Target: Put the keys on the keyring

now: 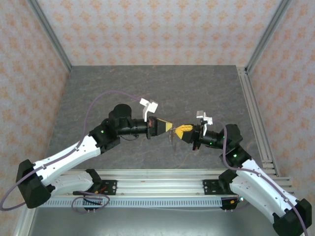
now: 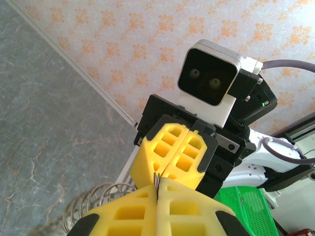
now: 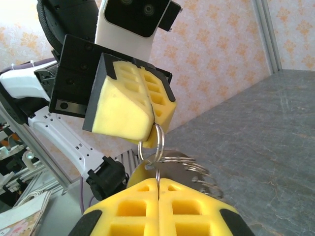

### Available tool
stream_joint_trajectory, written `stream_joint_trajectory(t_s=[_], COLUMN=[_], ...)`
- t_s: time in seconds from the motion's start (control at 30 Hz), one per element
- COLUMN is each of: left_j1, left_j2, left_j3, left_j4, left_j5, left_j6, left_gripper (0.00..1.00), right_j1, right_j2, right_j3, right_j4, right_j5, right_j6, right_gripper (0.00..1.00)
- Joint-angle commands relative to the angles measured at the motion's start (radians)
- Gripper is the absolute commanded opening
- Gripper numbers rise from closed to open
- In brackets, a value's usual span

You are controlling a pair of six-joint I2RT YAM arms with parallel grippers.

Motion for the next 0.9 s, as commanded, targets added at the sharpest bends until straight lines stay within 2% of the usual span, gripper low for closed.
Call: stream_joint_trajectory(t_s=[0.0, 0.87], left_j1=[-0.009, -0.008], left_j2=[-0.002, 0.0], left_j3=[0.038, 0.054], left_j4=[0.018, 0.0], left_j5=[0.033, 0.025], left_j6=[-0.008, -0.014], left_gripper=[0.0, 0.0], right_j1=[0.007, 0.009], right_j2=[-0.008, -0.029], right_j3=[0.044, 0.059], right_j4=[0.012, -0.014], right_j5=[0.011, -0.001], right_j6=[-0.033, -0.054], right_gripper=[0.0, 0.0])
